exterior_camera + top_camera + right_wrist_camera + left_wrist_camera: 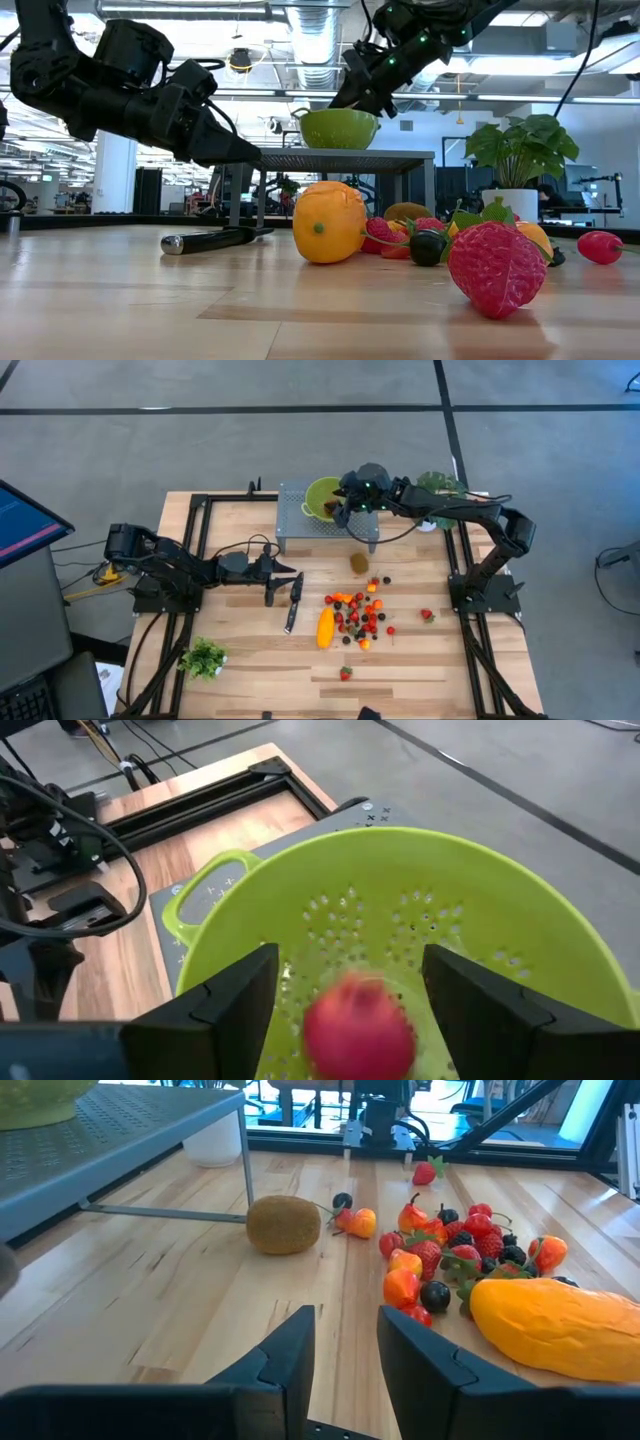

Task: Pick & Place Fruit
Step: Put the pomegranate into the green strainer bowl on the shelf, then put the strawberry into the green strainer bowl on the shelf

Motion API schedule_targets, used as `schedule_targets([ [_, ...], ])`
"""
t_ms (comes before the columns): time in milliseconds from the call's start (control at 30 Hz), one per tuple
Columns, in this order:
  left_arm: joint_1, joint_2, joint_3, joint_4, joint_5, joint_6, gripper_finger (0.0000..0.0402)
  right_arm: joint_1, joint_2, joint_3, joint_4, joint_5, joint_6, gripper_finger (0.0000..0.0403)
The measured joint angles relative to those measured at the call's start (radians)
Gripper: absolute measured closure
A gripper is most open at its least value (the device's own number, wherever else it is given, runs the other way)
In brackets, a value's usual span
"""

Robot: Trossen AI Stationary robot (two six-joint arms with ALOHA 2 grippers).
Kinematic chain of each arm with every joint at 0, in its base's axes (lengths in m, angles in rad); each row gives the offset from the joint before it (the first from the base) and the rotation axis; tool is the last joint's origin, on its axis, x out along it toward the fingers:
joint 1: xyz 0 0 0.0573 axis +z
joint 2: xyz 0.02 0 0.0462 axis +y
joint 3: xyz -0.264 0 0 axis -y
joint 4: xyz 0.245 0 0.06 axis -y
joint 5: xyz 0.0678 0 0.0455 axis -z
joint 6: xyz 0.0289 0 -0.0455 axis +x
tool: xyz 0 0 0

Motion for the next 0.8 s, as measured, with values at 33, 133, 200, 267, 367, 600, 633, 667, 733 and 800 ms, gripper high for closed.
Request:
schedule_targets([
  [33, 0.000, 0.000, 0.000, 0.000, 0.002, 0.000, 0.0296, 0.000, 0.000, 0.000, 0.000, 0.000, 0.000, 0.0148],
  [133, 0.000, 0.000, 0.000, 0.000, 0.002, 0.000, 0.0296, 0.000, 0.000, 0.000, 0.000, 0.000, 0.000, 0.0139],
  [200, 0.000, 0.000, 0.000, 0.000, 0.002, 0.000, 0.0296, 0.000, -0.008, 0.000, -0.002, -0.006, 0.009, 0.0138],
  [267, 0.000, 0.000, 0.000, 0.000, 0.001, 0.000, 0.0296, 0.000, -0.025, 0.007, -0.009, -0.008, 0.016, 0.0138],
  [367, 0.000, 0.000, -0.001, 0.000, 0.001, 0.000, 0.0296, 0.011, -0.064, 0.041, -0.046, -0.011, 0.018, 0.0138],
  [600, 0.000, 0.000, -0.001, 0.000, 0.000, 0.000, 0.0296, 0.116, -0.151, 0.142, -0.293, -0.010, 0.035, 0.0137],
  [633, 0.000, 0.000, -0.001, 0.000, -0.003, 0.000, 0.0296, 0.140, -0.162, 0.151, -0.351, -0.004, 0.034, 0.0137],
  [667, 0.000, 0.000, -0.001, 0.000, -0.003, 0.000, 0.0296, 0.164, -0.173, 0.154, -0.408, 0.006, 0.035, 0.0137],
  [733, 0.000, 0.000, -0.001, 0.000, -0.003, 0.000, 0.0296, 0.218, -0.194, 0.152, -0.515, 0.049, 0.051, 0.0137],
  [800, 0.000, 0.000, -0.001, 0.000, -0.003, 0.000, 0.0296, 0.276, -0.207, 0.151, -0.646, 0.118, 0.090, 0.0137],
])
